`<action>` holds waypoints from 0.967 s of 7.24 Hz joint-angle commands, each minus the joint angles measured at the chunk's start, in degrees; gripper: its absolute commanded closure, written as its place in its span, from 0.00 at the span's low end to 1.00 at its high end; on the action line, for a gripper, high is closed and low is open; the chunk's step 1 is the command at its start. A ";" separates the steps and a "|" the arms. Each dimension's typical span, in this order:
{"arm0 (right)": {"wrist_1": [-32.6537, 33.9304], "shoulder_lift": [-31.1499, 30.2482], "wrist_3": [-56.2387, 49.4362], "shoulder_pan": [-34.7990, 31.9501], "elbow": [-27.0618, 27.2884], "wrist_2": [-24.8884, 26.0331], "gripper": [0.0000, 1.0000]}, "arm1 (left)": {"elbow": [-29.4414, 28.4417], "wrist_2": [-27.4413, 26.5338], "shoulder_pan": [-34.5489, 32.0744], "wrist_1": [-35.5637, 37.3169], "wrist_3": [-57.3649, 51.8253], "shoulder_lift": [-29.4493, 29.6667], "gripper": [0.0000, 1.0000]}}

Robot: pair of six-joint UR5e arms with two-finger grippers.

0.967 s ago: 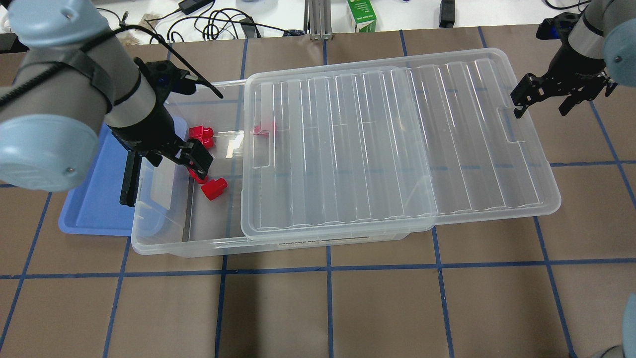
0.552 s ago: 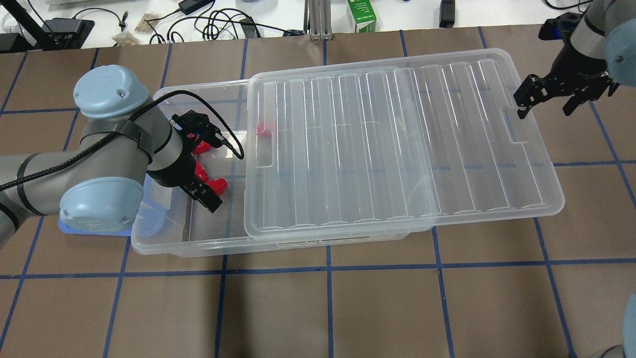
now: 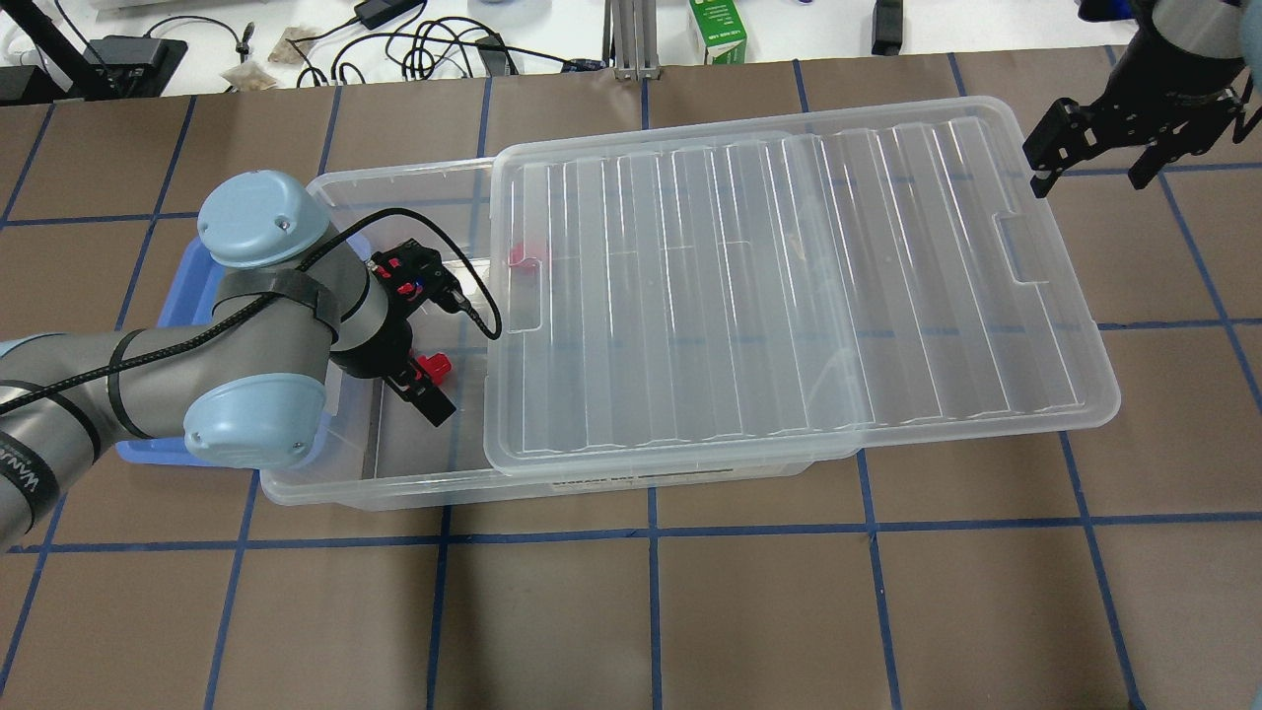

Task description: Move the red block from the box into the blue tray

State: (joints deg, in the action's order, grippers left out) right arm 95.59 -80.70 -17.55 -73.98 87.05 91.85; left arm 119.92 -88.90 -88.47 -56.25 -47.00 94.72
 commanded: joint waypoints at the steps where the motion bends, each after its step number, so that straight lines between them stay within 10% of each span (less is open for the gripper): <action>1: -3.30 -4.11 5.31 -4.13 -0.30 0.09 0.00 | 0.14 0.74 2.58 1.41 -0.99 1.87 0.00; 7: -6.38 -5.96 4.90 -5.21 0.40 0.61 0.00 | 2.16 2.07 3.13 8.60 -1.08 6.61 0.00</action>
State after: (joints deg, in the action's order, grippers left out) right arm 89.30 -86.62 -12.38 -79.17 87.35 92.19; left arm 122.06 -86.88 -85.35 -49.28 -48.06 100.25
